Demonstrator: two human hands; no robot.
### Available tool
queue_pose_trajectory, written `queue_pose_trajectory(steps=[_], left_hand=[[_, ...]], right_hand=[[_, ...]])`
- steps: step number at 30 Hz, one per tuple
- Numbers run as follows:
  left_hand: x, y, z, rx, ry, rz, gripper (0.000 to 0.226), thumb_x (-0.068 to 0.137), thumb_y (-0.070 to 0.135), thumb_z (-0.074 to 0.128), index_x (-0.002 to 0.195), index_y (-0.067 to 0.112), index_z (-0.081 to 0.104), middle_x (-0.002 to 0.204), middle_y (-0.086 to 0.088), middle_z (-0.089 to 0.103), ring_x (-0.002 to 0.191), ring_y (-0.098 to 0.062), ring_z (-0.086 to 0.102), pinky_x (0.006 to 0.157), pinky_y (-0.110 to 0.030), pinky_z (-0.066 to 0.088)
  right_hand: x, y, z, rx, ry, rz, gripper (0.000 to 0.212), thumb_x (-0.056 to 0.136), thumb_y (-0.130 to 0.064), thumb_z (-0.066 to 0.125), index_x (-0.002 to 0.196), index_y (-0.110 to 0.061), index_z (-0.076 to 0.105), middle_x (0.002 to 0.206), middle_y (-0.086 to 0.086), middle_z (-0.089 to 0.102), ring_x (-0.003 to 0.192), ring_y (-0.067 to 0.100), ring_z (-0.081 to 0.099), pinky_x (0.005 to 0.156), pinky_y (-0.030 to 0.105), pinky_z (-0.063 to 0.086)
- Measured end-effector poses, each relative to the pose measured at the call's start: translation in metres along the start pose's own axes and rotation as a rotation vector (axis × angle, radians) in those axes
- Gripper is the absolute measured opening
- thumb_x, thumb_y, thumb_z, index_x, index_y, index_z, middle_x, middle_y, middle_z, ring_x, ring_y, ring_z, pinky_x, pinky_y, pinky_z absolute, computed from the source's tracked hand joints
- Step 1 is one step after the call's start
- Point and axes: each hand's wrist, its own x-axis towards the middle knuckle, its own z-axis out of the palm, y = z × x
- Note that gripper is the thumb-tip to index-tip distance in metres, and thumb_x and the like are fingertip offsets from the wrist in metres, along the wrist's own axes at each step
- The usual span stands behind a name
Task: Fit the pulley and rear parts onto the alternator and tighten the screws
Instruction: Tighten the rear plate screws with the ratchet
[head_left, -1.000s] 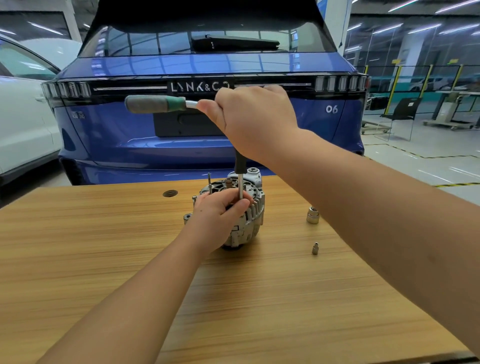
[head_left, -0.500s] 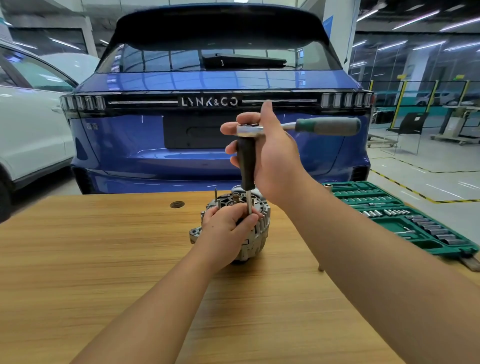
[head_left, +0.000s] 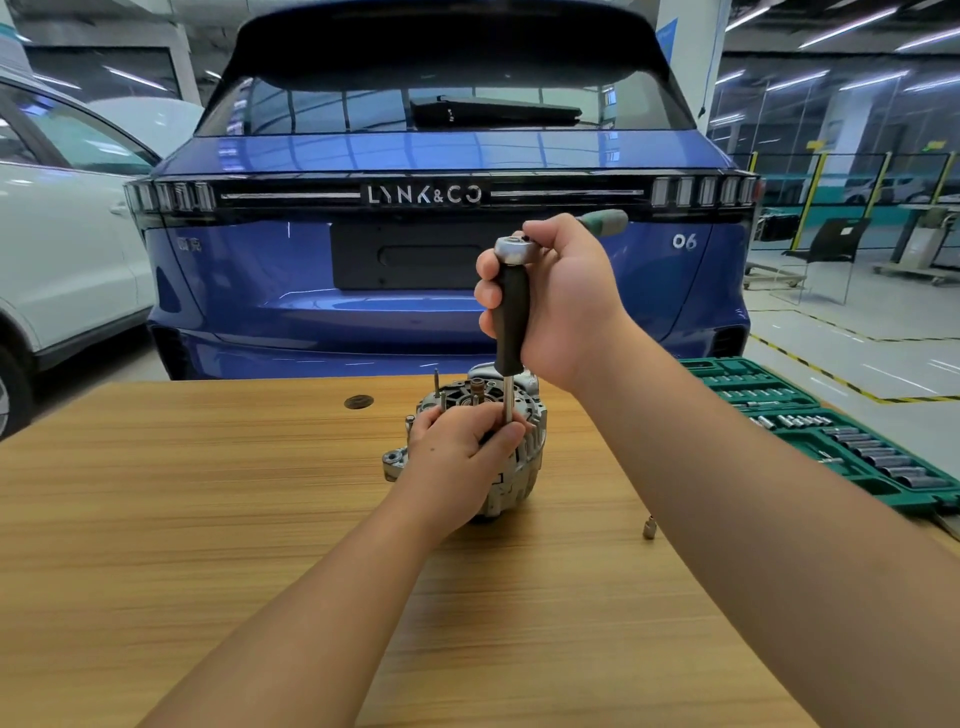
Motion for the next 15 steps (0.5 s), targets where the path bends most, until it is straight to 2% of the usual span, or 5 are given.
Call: queue_pose_trajectory(steps=[4, 8, 11, 15], left_hand=[[-0.001, -0.001, 0.0, -0.003, 0.02, 0.026, 0.023, 0.105, 0.035, 0.046, 0.097, 0.037, 0.067, 0.092, 0.02, 0.067, 0.091, 0.042, 0.027, 0.104, -0.03, 0.005], [0.0, 0.0, 0.0, 0.038, 0.015, 0.025, 0.023, 0.104, 0.038, 0.044, 0.097, 0.039, 0.065, 0.092, 0.019, 0.068, 0.098, 0.031, 0.036, 0.107, -0.028, 0.004], [-0.001, 0.001, 0.0, 0.054, 0.005, 0.016, 0.023, 0.105, 0.039, 0.043, 0.098, 0.04, 0.064, 0.094, 0.017, 0.068, 0.103, 0.021, 0.042, 0.108, -0.026, 0.004], [-0.002, 0.003, 0.002, 0.052, 0.014, -0.008, 0.024, 0.105, 0.04, 0.041, 0.101, 0.039, 0.065, 0.096, 0.018, 0.067, 0.101, 0.029, 0.036, 0.109, -0.028, 0.004]], right_hand=[[-0.001, -0.004, 0.001, -0.061, 0.02, 0.001, 0.03, 0.095, -0.029, 0.032, 0.071, -0.015, 0.043, 0.063, 0.004, 0.055, 0.053, 0.019, 0.045, 0.06, 0.031, 0.031], [0.001, -0.008, 0.007, -0.166, 0.108, 0.041, 0.033, 0.093, -0.029, 0.042, 0.061, -0.019, 0.04, 0.056, 0.001, 0.05, 0.047, 0.017, 0.041, 0.059, 0.03, 0.031], [0.003, -0.011, 0.013, -0.239, 0.148, 0.072, 0.029, 0.089, -0.027, 0.043, 0.062, -0.022, 0.033, 0.051, -0.001, 0.044, 0.044, 0.017, 0.036, 0.057, 0.031, 0.028], [0.002, -0.01, 0.017, -0.246, 0.161, 0.08, 0.024, 0.088, -0.026, 0.039, 0.066, -0.02, 0.034, 0.051, 0.001, 0.044, 0.045, 0.018, 0.035, 0.057, 0.03, 0.029]])
